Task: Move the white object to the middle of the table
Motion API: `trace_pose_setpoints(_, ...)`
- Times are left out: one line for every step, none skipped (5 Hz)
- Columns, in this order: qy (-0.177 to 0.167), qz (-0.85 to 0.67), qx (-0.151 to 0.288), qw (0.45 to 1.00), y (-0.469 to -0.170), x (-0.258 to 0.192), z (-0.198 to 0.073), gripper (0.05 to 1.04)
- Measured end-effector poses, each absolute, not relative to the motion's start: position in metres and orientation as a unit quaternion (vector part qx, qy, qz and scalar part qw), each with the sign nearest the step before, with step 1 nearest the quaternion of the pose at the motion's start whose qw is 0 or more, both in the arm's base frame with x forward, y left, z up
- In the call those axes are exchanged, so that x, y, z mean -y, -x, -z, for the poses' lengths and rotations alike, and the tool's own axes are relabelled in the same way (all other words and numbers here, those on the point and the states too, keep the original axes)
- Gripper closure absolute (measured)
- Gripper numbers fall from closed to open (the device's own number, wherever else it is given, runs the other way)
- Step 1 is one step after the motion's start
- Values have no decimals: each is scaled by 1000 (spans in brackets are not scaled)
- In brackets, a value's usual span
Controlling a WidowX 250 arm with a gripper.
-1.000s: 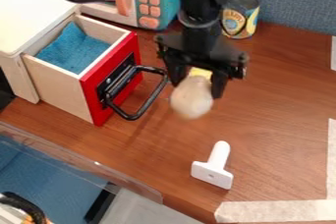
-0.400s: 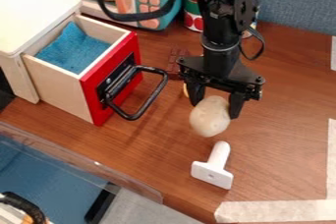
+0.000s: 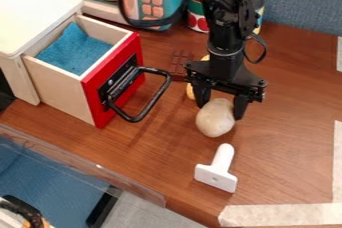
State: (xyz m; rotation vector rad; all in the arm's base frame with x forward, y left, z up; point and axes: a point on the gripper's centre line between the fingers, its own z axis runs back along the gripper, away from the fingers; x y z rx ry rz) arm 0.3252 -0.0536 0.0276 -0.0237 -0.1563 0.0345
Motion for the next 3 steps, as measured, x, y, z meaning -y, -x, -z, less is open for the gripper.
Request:
trace_pose_setpoints(10, -13, 75, 997, -326, 53, -20, 305)
trace_pose_setpoints(7, -14, 72, 997, -328, 53, -20, 86)
trace_pose_setpoints(18, -15, 58, 998, -325, 52, -21, 80)
